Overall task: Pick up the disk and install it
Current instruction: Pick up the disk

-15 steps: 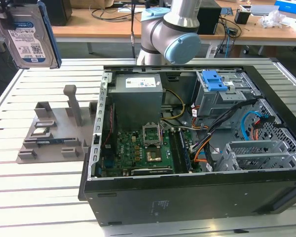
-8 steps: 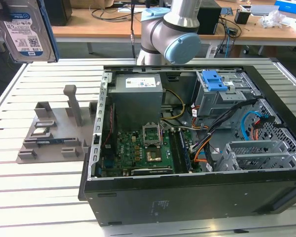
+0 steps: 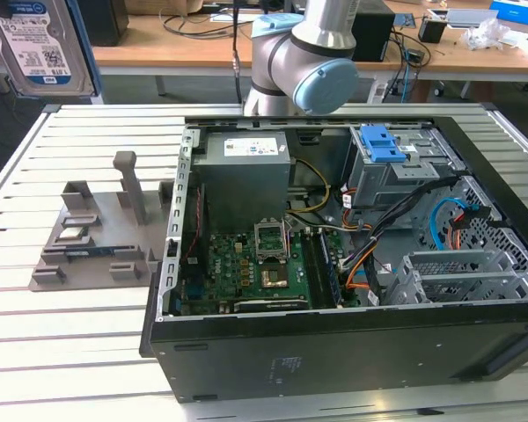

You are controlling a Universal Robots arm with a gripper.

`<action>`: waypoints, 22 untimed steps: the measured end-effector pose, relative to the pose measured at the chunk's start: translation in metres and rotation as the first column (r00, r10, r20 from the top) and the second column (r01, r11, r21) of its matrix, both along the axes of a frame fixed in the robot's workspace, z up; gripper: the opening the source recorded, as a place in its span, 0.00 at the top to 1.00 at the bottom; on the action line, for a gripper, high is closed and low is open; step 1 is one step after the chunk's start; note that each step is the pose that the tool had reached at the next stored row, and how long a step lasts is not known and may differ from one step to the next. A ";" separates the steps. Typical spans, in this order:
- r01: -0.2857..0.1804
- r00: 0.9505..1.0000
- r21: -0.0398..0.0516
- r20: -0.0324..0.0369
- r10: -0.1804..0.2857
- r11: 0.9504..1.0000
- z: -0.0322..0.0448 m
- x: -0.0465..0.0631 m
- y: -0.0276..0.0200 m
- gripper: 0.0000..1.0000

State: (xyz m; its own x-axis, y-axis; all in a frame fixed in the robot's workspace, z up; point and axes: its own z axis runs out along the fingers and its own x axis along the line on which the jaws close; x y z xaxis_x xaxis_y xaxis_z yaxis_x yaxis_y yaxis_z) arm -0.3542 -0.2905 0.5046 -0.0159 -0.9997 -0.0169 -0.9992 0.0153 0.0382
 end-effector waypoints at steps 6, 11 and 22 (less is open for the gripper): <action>0.000 1.000 0.019 0.000 0.000 1.000 0.0052 0.000 -0.0011 0.63; 0.000 1.000 0.020 0.000 0.000 1.000 0.0052 0.000 -0.0013 0.63; 0.000 1.000 0.020 0.000 0.000 1.000 0.0052 0.010 -0.0014 0.63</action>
State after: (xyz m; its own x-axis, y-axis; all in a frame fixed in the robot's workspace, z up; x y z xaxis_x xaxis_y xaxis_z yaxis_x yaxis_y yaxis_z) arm -0.3447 -0.2919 0.5098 -0.0160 -0.9992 -0.0372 -0.9992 0.0146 0.0385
